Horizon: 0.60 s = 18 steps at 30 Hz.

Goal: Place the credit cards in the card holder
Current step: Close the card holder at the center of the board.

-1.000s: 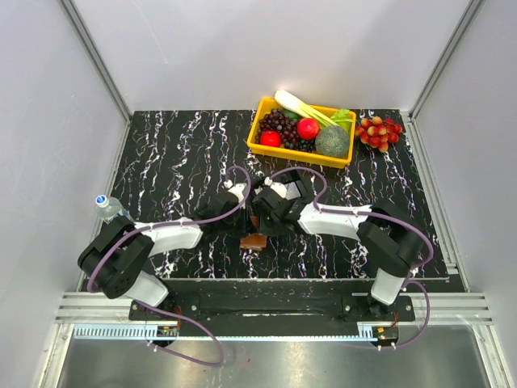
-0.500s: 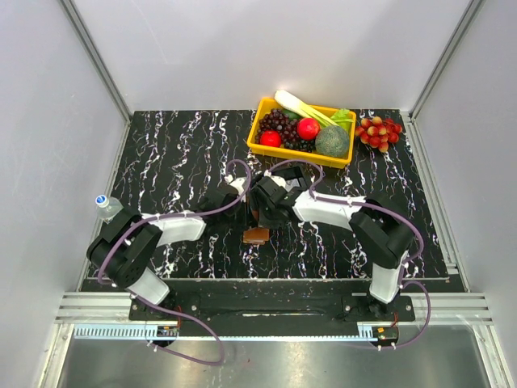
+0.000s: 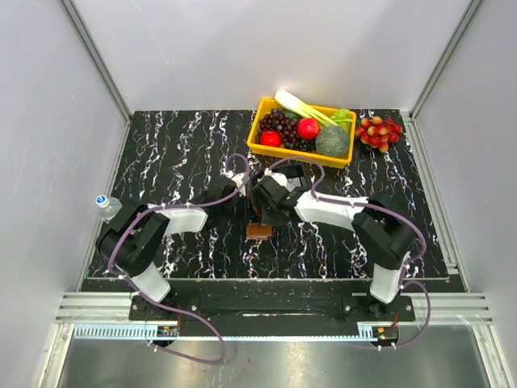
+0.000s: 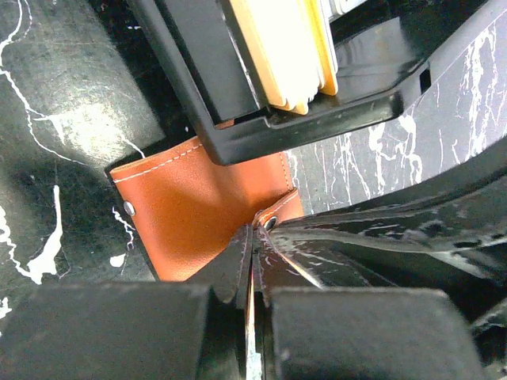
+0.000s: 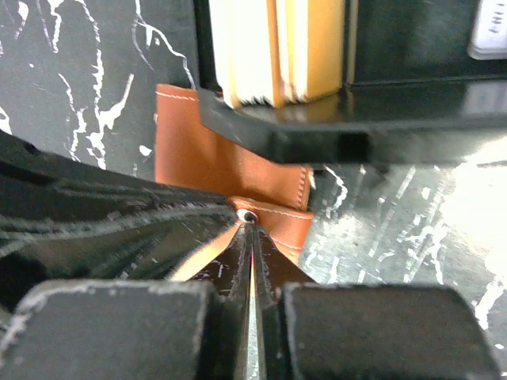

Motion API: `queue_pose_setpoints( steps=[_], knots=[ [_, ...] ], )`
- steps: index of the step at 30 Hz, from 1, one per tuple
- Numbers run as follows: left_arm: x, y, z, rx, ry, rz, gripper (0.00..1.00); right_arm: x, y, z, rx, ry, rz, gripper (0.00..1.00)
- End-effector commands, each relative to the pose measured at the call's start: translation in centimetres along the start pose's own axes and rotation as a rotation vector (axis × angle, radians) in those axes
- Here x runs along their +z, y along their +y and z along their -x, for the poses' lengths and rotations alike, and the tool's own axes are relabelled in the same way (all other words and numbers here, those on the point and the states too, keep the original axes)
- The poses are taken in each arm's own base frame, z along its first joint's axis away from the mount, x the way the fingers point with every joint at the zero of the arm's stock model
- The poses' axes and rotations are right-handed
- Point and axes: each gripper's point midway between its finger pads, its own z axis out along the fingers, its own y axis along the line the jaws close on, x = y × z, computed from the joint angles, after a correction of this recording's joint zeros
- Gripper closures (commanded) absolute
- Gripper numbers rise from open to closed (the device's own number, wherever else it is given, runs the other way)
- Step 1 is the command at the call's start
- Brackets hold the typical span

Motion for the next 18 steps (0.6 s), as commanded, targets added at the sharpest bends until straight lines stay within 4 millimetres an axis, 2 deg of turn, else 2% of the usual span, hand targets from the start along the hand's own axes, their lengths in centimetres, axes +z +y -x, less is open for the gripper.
queue_pose_setpoints(
  steps=[1,6,12,15,18],
  knots=[
    [-0.7,7.2,-5.5,-0.024,0.187,0.281,1.00,-3.2,-0.9,3.5,0.011,-0.189,0.015,0.92],
    [-0.3,8.9,-6.0,-0.019,0.226,0.357,1.00,-5.5,-2.3,4.9,0.031,-0.295,-0.014,0.91],
    [-0.4,10.7,-7.0,-0.027,0.280,0.428,1.00,-5.8,-2.6,3.8,0.028,-0.274,0.011,0.90],
    [-0.8,9.5,-6.4,-0.026,0.251,0.385,1.00,-5.8,-2.7,3.1,0.038,-0.264,0.028,0.90],
    [-1.7,8.8,-6.9,-0.012,0.263,0.368,1.00,-5.8,-3.5,2.6,0.040,-0.261,0.018,0.89]
  ],
)
